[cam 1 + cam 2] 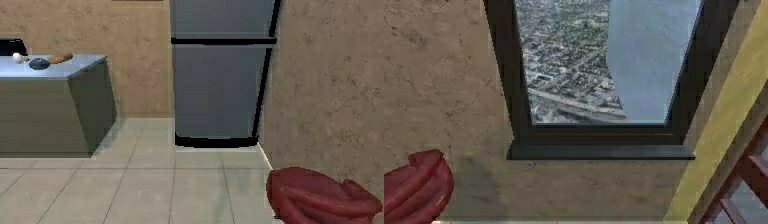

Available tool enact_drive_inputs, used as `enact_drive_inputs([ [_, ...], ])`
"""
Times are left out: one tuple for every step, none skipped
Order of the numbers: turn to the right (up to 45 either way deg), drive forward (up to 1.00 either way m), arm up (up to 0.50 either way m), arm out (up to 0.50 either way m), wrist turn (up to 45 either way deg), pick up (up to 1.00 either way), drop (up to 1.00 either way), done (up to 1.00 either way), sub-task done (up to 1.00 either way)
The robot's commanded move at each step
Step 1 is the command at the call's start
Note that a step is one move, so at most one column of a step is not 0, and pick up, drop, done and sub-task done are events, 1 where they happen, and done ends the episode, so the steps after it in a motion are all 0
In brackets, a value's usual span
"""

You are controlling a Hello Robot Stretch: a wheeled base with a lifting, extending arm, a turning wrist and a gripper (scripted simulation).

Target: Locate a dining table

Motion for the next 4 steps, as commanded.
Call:
enact_drive_inputs([
  [-45.0,0.0,0.0,0.0,0.0,0.0,0.0,0.0,0.0],
  [-45.0,0.0,0.0,0.0,0.0,0.0,0.0,0.0,0.0],
  [-33.0,0.0,0.0,0.0,0.0,0.0,0.0,0.0,0.0],
  [0.0,1.0,0.0,0.0,0.0,0.0,0.0,0.0,0.0],
])
